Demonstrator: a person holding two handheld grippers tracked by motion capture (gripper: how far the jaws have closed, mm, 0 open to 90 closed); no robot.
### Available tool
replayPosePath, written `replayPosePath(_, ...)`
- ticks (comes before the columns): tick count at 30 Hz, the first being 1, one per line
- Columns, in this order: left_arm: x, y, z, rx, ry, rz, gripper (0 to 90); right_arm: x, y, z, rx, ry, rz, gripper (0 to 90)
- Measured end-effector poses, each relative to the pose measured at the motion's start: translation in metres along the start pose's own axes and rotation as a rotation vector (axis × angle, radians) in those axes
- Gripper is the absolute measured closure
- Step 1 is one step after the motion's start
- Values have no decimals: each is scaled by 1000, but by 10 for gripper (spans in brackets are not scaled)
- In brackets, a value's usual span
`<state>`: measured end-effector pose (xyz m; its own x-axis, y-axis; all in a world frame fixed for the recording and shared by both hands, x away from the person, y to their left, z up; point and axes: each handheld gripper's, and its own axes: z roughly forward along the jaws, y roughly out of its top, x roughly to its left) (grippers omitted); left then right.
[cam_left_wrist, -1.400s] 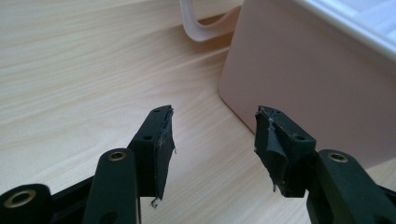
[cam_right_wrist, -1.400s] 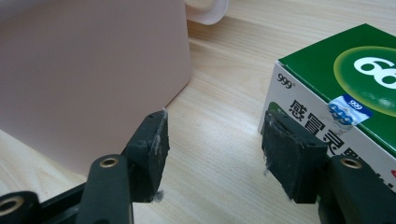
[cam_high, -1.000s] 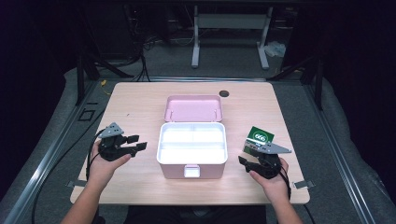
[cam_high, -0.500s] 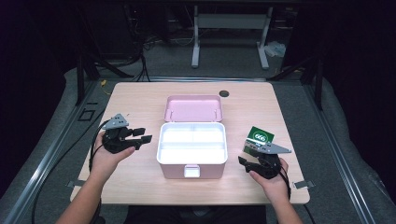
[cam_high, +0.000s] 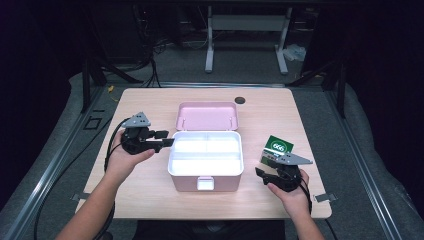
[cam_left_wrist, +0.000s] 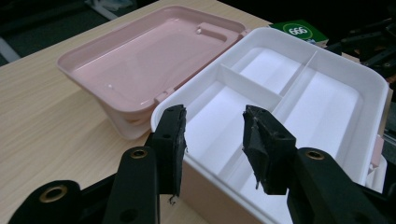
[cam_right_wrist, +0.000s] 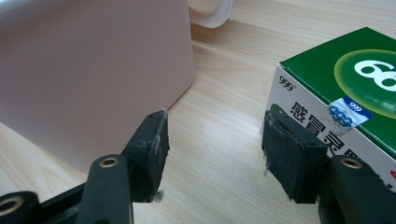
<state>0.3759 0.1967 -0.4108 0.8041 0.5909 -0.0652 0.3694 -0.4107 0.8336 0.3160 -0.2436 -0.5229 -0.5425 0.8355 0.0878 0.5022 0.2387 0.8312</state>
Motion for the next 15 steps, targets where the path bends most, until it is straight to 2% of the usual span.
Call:
replayPosePath(8,-7,23,13,96,-40,82,647,0,0,-1,-4,2,-2,411)
replayPosePath(15,-9,39,26,168,-83,116,661,-1,0,-1,-5,2,-2,411)
